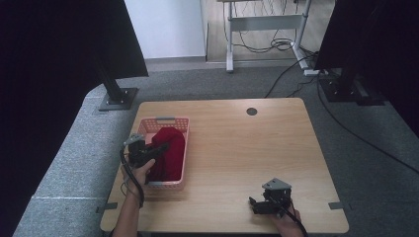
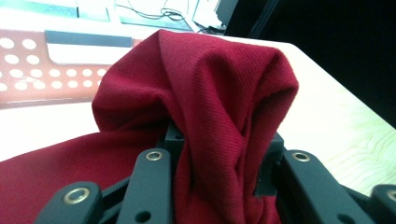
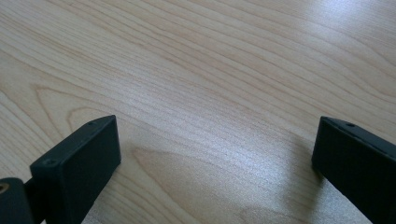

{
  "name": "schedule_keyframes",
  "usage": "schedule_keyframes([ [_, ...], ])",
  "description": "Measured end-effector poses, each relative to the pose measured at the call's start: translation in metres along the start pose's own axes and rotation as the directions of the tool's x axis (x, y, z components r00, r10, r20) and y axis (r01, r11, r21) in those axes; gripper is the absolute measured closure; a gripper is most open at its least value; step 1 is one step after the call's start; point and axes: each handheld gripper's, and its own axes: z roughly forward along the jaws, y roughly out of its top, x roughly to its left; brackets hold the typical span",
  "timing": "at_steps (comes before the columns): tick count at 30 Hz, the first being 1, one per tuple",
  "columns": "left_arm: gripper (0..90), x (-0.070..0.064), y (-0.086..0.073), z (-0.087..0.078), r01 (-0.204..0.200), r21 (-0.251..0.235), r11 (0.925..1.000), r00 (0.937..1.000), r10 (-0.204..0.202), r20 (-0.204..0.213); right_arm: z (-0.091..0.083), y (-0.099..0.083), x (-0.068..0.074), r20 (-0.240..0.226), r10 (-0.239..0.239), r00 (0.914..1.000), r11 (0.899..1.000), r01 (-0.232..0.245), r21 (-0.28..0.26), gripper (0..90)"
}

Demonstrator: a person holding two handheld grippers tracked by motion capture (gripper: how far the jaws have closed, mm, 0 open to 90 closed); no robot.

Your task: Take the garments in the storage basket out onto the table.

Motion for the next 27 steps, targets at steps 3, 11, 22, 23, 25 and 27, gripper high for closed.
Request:
schedule_keyframes([
  [3,68.0,0.0012,-0.0007,-0.0009,0.010,-0.006,0.9999,0.9999,-0.010,-0.002,-0.0001,-0.0001,0.0000,0.001,0.001,1.0000,1.000,-0.001,0.000,0.9],
  [11,70.5,-0.0006,-0.0008,-0.0014,0.008,-0.031,0.9995,0.9993,-0.009,-0.036,-0.0001,-0.0001,0.0001,0.001,0.001,1.0000,1.000,-0.001,0.000,0.9],
  [22,71.0,0.0023,-0.0029,-0.0071,0.021,-0.062,0.9979,0.9994,-0.023,-0.024,-0.0002,-0.0002,0.0002,0.002,0.002,1.0000,1.000,-0.002,-0.001,0.9],
  [23,71.0,0.0024,-0.0032,-0.0069,0.022,-0.063,0.9978,0.9995,-0.023,-0.023,-0.0002,-0.0002,0.0002,0.002,0.002,1.0000,1.000,-0.002,0.000,0.9],
  [25,71.1,0.0017,-0.0037,-0.0067,0.021,-0.063,0.9978,0.9996,-0.022,-0.018,-0.0002,-0.0001,0.0001,0.001,0.002,1.0000,1.000,-0.002,0.000,0.9],
  [27,71.2,0.0009,-0.0037,-0.0067,0.019,-0.065,0.9977,0.9997,-0.020,-0.015,-0.0001,0.0001,0.0000,0.000,0.001,1.0000,1.000,-0.001,0.000,0.9],
])
